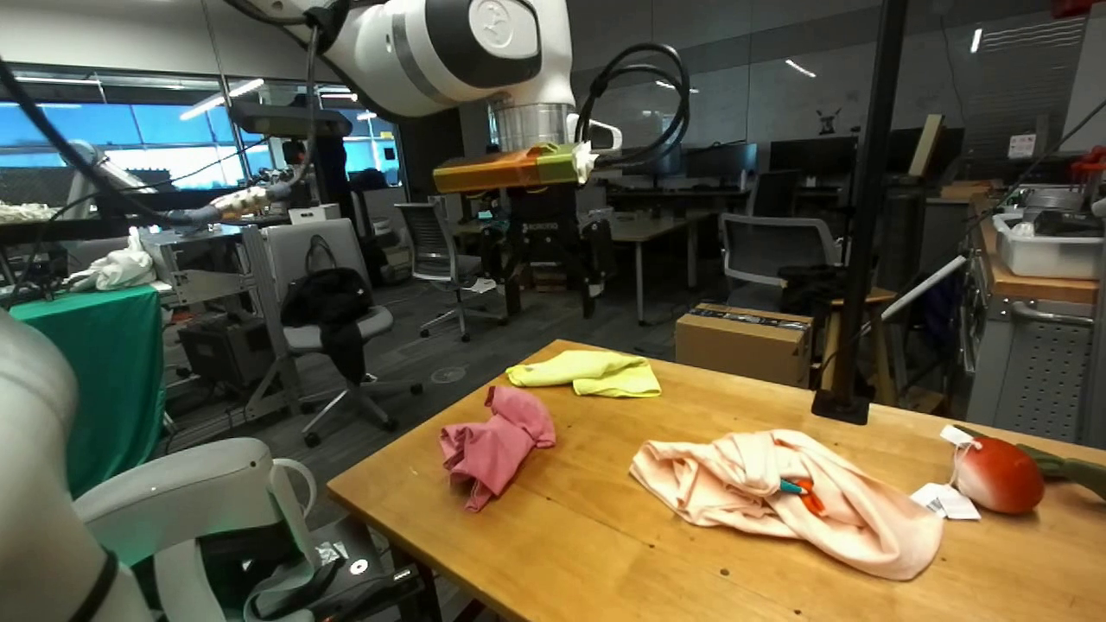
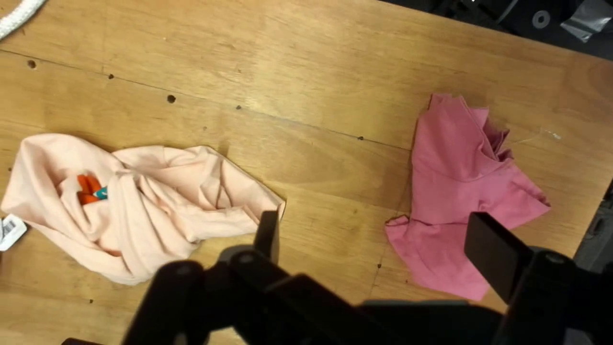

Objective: Move the white rope and radish to the right, move the peach shirt forwards, move the yellow towel and pink shirt to the left

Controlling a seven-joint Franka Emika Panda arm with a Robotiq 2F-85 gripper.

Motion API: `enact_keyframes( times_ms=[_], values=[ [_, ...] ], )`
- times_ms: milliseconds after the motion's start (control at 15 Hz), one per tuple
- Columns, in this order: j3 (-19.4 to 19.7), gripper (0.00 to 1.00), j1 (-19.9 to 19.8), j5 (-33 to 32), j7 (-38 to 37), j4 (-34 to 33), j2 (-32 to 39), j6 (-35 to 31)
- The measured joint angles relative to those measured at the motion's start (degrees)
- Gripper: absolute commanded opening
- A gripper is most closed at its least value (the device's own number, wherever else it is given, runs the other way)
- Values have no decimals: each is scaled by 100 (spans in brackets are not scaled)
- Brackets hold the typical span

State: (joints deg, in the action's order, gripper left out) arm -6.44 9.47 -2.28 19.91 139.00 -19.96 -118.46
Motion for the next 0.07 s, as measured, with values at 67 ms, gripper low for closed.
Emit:
enact_keyframes(
  times_ms=[67],
  values=[
    [2, 100, 0, -5, 12, 102, -85, -48]
  ],
)
